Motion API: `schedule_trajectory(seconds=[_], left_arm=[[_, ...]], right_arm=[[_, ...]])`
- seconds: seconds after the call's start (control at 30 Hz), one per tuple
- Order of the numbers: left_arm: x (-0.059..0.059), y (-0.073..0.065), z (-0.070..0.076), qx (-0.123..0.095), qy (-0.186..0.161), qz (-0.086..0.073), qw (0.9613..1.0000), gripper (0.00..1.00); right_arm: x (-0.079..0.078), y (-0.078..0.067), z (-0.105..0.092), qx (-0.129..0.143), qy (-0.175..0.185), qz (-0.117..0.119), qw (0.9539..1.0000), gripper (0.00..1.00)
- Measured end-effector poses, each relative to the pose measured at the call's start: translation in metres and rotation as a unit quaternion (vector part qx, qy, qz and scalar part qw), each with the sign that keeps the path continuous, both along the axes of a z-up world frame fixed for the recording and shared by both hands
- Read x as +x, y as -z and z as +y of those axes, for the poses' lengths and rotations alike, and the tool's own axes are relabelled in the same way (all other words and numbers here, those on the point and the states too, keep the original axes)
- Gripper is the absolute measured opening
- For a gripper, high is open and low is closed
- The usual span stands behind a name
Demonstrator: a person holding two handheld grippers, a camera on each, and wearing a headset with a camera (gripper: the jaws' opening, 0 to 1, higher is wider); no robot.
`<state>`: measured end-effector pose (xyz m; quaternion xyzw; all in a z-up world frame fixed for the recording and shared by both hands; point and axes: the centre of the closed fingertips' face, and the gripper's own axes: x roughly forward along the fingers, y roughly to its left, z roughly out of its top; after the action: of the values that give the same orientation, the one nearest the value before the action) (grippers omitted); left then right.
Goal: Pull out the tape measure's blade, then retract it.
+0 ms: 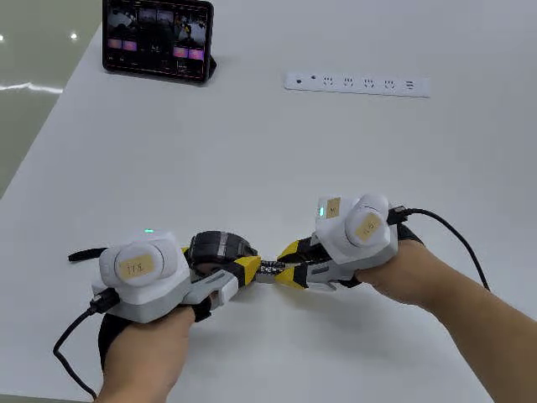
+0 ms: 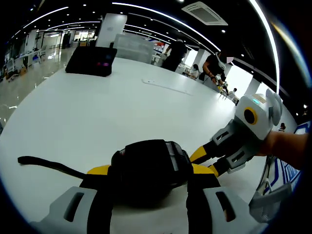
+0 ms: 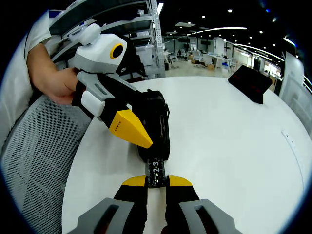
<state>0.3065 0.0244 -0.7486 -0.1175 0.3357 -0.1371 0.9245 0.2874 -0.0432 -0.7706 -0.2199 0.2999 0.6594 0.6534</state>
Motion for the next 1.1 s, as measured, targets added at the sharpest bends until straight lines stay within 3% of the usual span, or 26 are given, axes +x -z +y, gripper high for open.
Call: schedule_trajectory(seconds=[0.47,1.1], left_arm=[[0.000,0.000,0.000,0.000,0.000,0.000,1.0000,0.56],[0.001,-0.001,0.000,-0.003,-0.002,-0.001,1.0000,0.58]], right_arm=[[-0.001,0.000,0.016,0.010,0.001,0.003,0.9999,0.10],[-0.001,0.000,0.022,0.018,0.008,0.003,0.9998,0.11]])
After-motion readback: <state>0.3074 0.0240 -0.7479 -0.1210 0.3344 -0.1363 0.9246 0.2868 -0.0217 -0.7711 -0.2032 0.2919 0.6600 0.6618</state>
